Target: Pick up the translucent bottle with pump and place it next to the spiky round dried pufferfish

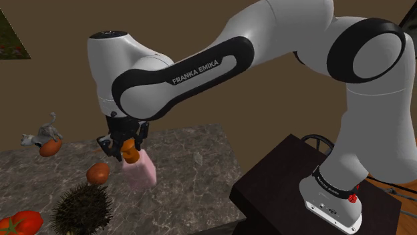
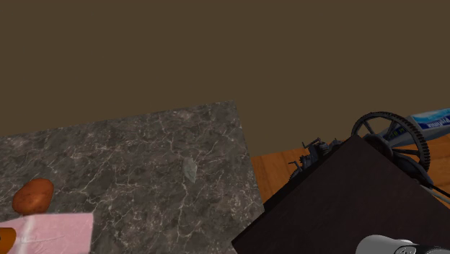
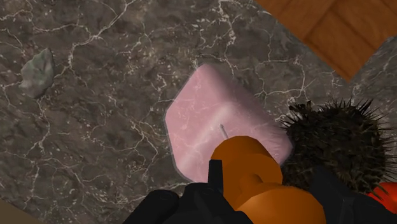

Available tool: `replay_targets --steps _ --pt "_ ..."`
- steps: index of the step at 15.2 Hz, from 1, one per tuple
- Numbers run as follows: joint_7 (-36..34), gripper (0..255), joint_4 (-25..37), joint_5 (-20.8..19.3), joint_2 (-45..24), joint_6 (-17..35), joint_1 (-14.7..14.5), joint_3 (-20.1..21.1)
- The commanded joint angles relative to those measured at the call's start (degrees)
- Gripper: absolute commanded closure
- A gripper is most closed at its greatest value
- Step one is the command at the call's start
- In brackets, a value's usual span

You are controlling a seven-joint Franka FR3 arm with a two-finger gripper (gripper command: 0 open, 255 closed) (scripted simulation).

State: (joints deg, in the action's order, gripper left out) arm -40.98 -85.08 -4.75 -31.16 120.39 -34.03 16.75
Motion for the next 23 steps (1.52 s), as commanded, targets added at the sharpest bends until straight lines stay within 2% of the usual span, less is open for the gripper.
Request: replay_targets --steps 1,23 --pt "-0.1 255 -0.6 -0.2 -0.6 1.2 -0.1 -0.1" --pt "-0.6 255 -4.9 -2.2 -8.9 13.7 -1.0 -1.7"
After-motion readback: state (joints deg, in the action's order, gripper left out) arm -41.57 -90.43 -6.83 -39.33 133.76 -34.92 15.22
